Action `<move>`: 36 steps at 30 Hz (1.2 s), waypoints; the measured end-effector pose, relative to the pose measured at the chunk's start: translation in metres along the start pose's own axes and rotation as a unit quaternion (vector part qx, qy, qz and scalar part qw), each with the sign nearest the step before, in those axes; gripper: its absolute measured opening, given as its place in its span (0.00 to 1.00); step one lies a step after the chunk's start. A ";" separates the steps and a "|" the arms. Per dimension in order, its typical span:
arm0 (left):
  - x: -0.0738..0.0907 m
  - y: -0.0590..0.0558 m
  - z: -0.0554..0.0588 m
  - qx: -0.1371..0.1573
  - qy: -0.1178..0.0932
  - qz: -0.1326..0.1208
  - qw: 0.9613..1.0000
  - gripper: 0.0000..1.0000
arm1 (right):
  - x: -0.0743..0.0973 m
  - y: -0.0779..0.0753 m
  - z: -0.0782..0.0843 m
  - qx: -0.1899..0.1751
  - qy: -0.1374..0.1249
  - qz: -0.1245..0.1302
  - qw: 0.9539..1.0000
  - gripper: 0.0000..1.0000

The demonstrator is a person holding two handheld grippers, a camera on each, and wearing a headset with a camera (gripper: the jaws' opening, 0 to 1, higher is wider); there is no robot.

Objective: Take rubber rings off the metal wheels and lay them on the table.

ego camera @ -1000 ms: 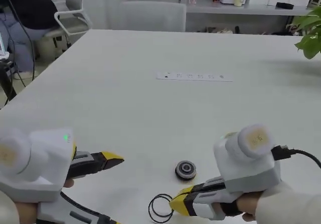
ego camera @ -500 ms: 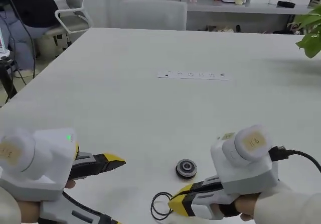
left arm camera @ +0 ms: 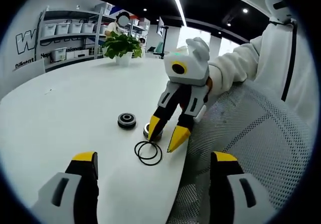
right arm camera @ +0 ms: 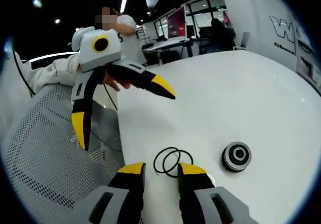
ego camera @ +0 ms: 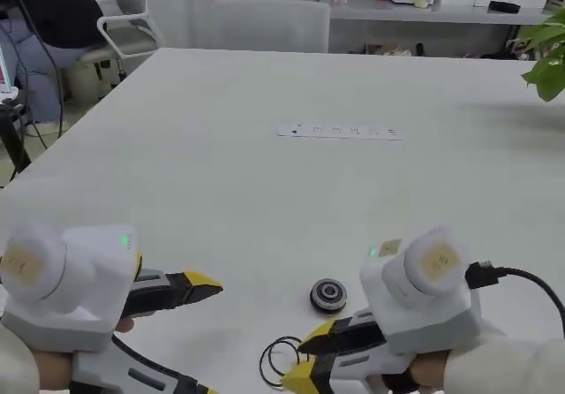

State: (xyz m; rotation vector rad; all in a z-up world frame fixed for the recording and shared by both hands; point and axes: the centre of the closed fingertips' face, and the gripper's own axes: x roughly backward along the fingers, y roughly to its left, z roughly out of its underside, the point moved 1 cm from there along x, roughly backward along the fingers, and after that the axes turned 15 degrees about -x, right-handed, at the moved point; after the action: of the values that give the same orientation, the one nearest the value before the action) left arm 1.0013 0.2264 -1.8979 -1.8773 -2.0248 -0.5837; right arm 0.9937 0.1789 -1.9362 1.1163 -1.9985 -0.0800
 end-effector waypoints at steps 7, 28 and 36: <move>0.000 0.000 0.001 0.002 0.002 0.000 1.000 0.89 | 0.002 -0.004 -0.003 0.002 -0.005 0.009 1.000 0.26; 0.002 0.003 0.000 0.005 -0.004 -0.007 1.000 0.89 | 0.022 -0.013 -0.035 -0.012 -0.071 0.024 0.997 0.26; 0.003 0.004 -0.003 0.005 -0.012 -0.009 1.000 0.88 | 0.036 -0.019 -0.051 -0.014 -0.106 0.036 0.994 0.26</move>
State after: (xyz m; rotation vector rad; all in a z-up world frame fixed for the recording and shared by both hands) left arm 1.0054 0.2273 -1.8936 -1.8708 -2.0568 -0.5574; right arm 1.0322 0.1574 -1.8879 1.0533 -2.2174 -0.1960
